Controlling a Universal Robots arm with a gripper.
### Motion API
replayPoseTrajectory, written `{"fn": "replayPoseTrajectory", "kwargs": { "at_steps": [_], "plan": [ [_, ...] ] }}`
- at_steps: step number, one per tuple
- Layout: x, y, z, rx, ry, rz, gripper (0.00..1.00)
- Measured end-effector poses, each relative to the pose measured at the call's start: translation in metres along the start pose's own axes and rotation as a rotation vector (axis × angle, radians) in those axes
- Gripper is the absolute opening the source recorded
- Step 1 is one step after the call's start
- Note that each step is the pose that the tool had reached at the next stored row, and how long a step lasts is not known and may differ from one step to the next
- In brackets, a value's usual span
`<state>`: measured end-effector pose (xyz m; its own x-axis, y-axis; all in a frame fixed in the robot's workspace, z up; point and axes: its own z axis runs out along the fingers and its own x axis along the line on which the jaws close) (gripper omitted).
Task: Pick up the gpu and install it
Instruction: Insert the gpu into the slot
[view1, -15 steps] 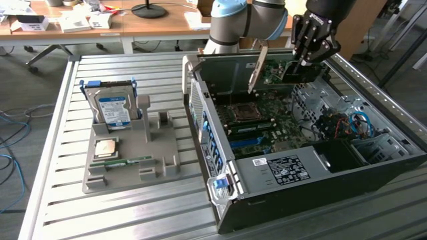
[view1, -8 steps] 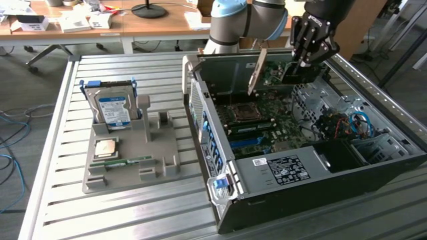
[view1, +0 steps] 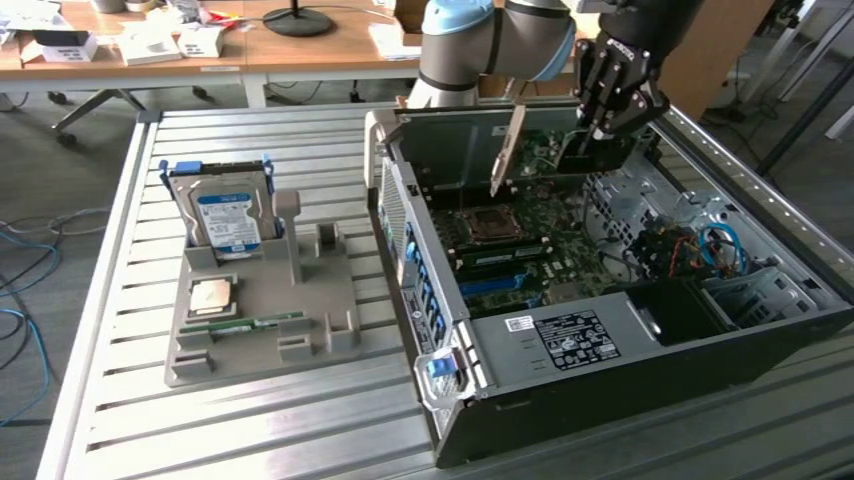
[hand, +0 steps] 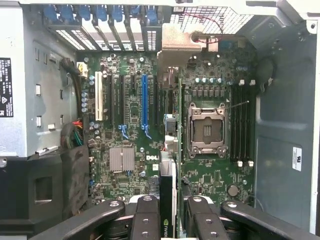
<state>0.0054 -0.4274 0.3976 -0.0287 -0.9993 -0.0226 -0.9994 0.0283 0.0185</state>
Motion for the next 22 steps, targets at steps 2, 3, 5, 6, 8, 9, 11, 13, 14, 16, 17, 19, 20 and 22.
{"fn": "replayPoseTrajectory", "kwargs": {
  "at_steps": [2,3,5,6,8,9,11,13,14,16,17,19,20,22],
  "plan": [
    [0.0,0.0013,0.0029,0.0,-0.0001,0.0,0.26],
    [0.0,0.0026,0.0057,0.0,-0.0001,0.0,0.26],
    [0.0,0.0035,0.0081,0.0,0.0,0.0,0.26],
    [0.0,0.0041,0.0092,0.0,-0.0001,0.0,0.26],
    [0.0,0.0057,0.0113,0.0,0.0,0.0,0.26],
    [0.0,0.0066,0.0126,-0.0001,0.0,0.0,0.26],
    [0.001,0.0081,0.0151,0.0,0.0,-0.001,0.26],
    [0.001,0.0095,0.0175,0.0,0.0,-0.001,0.26],
    [0.001,0.01,0.0183,0.0,0.0,-0.001,0.26],
    [0.001,0.0101,0.0185,-0.0001,0.0002,-0.001,0.26],
    [0.001,0.0101,0.0186,-0.0001,0.0001,-0.001,0.26],
    [0.001,0.0101,0.0186,0.0,0.0001,-0.001,0.26],
    [0.001,0.0101,0.0194,0.0004,-0.0003,-0.001,0.26],
    [0.001,0.0102,0.0224,0.002,-0.0004,-0.001,0.26]
  ]
}}
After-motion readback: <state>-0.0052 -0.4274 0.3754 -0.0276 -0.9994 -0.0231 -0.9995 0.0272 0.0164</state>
